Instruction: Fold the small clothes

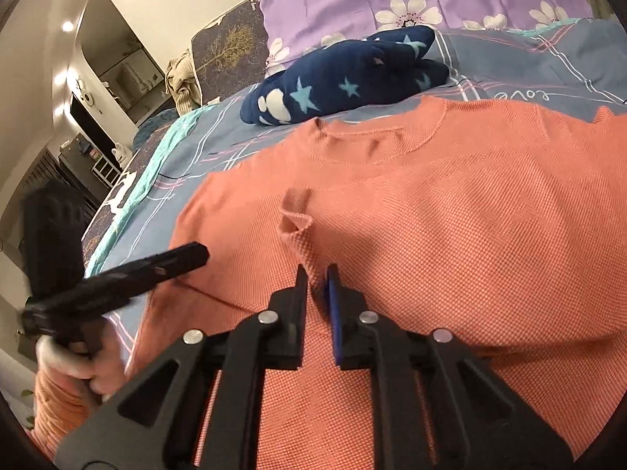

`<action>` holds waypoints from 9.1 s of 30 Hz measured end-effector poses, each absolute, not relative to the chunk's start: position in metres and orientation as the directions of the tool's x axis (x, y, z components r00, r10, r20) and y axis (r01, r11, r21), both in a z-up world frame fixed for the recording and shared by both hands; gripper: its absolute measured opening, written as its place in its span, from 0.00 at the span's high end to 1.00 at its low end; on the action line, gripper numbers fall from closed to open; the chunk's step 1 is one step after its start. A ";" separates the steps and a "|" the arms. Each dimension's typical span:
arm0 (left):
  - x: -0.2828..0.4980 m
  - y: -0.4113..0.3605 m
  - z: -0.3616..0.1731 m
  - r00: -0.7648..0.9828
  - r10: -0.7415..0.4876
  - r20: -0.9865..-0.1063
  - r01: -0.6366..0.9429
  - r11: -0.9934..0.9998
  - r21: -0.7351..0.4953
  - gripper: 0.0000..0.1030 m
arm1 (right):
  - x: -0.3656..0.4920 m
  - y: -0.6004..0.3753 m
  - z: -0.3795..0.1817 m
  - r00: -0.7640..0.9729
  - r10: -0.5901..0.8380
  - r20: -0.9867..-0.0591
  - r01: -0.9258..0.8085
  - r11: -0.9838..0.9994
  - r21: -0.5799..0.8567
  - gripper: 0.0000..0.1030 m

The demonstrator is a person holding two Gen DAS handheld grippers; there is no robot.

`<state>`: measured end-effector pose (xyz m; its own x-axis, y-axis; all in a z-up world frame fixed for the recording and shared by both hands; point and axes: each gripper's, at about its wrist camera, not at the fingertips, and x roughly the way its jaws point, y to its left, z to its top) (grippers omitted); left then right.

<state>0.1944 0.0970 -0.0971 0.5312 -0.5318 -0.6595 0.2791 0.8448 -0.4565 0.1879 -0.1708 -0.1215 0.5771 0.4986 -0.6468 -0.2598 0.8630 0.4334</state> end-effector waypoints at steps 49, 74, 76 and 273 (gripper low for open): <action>0.238 0.139 -0.028 0.586 -0.460 -0.667 0.168 0.874 -0.455 0.96 | 0.150 -0.301 -0.131 0.720 0.233 -0.654 0.118 0.887 0.446 0.97; 0.225 0.090 -0.119 0.557 -0.227 -0.799 0.241 0.965 -0.106 0.62 | 0.162 -0.259 -0.084 0.730 0.134 -0.671 -0.036 0.987 0.158 0.72; 0.218 0.087 -0.122 0.602 -0.223 -0.767 0.259 0.963 -0.076 0.61 | 0.181 -0.264 -0.119 0.647 0.012 -0.763 0.026 0.999 0.038 0.75; 0.043 -0.189 -0.113 0.287 -0.517 -0.806 0.696 0.691 -0.196 0.94 | 0.213 -0.360 -0.122 0.565 0.468 -0.679 -0.212 0.878 0.429 0.98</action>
